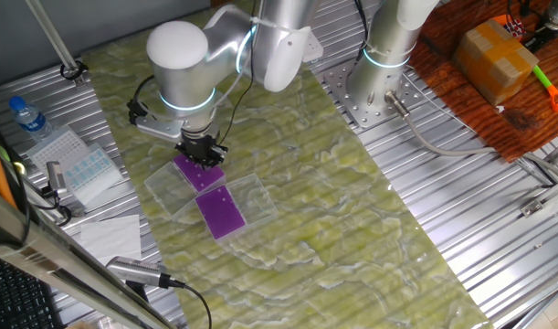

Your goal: Transfer all small pipette tips from one holder to another

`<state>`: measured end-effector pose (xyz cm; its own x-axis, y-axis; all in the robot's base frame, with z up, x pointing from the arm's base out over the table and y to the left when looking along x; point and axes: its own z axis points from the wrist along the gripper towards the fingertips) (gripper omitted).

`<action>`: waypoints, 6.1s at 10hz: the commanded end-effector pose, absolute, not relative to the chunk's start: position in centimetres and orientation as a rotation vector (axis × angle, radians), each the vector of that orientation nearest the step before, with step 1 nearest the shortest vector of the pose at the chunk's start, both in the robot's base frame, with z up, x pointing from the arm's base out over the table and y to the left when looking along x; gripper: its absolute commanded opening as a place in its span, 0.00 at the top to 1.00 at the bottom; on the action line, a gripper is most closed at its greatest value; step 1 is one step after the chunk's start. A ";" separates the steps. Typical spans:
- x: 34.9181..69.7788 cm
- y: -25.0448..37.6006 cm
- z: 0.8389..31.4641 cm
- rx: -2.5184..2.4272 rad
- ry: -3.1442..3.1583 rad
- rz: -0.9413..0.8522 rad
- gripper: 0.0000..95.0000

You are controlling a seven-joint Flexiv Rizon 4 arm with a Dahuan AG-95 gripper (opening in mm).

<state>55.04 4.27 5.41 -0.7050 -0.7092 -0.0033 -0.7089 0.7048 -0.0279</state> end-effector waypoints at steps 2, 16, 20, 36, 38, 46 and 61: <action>55.0 4.2 5.4 -1.206 2.894 -0.048 0.80; 54.7 4.0 6.0 -1.181 2.915 -0.037 1.00; 54.6 4.2 7.9 -1.167 2.943 -0.025 1.00; 55.7 17.0 9.0 -0.516 3.079 0.071 1.00; 55.7 17.0 8.5 -0.523 3.077 0.071 1.00; 55.1 16.5 7.8 -0.513 3.106 0.093 1.00; 55.2 16.5 7.2 -0.440 3.110 0.155 1.00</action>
